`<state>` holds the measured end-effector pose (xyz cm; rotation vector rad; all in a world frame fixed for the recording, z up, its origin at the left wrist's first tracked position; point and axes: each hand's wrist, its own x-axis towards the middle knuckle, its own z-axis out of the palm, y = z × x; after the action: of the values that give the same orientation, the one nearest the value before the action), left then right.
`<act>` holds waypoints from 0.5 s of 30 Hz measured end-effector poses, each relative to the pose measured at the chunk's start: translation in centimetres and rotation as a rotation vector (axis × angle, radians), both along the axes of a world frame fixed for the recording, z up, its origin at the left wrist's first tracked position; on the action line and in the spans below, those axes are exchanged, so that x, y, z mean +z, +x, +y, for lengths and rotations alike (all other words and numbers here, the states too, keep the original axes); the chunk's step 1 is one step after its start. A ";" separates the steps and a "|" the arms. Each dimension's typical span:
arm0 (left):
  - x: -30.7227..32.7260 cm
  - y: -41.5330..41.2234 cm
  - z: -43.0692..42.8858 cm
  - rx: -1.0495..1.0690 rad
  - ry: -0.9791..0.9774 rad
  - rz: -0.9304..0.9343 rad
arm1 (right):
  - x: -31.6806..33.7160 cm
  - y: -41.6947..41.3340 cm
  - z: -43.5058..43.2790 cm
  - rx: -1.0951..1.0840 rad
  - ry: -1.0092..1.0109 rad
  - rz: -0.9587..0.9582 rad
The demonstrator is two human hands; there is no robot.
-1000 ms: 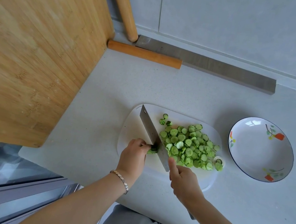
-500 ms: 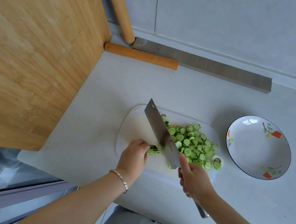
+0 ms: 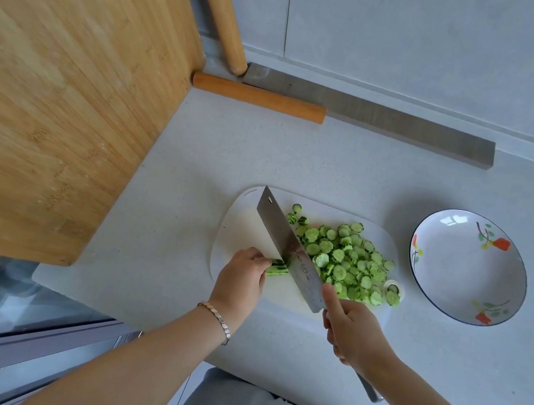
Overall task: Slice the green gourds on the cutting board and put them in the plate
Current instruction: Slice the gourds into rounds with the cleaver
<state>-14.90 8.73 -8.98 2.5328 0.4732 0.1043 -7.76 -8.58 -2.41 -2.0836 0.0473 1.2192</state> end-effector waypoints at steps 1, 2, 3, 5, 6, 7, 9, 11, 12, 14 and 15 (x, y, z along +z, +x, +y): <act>0.0 0.0 0.0 -0.001 0.004 -0.001 | -0.1 -0.1 0.0 0.007 0.000 -0.009; -0.1 0.0 0.0 -0.001 0.006 -0.002 | -0.1 -0.1 0.1 0.012 -0.001 -0.016; -0.1 0.0 0.0 -0.001 0.005 -0.002 | -0.2 -0.2 0.1 0.019 -0.003 -0.024; -0.1 0.1 0.0 -0.002 0.002 -0.003 | -0.4 -0.4 0.2 0.050 -0.015 -0.054; -0.2 0.2 -0.1 -0.004 0.000 -0.004 | -0.6 -0.4 0.2 0.067 -0.023 -0.074; -0.2 0.1 -0.1 -0.006 -0.001 -0.003 | -0.8 -0.5 0.3 0.081 -0.031 -0.091; -0.3 0.1 -0.1 -0.007 -0.004 -0.001 | -1.1 -0.7 0.5 0.100 -0.050 -0.117; -0.4 0.0 -0.1 -0.005 -0.010 0.001 | -1.6 -0.9 0.7 0.110 -0.066 -0.131; -0.4 0.0 -0.1 -0.004 -0.015 0.001 | -1.8 -0.9 0.8 0.115 -0.073 -0.139; -0.4 0.0 -0.1 -0.002 -0.024 -0.009 | -2.2 -1.0 1.0 0.117 -0.076 -0.138; -0.4 0.0 -0.1 0.000 -0.025 -0.015 | -2.3 -0.9 1.0 0.103 -0.065 -0.122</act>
<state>-14.94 8.67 -9.36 2.5061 0.4660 0.1164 -8.68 -7.54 -4.72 -2.2374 -0.0785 1.1622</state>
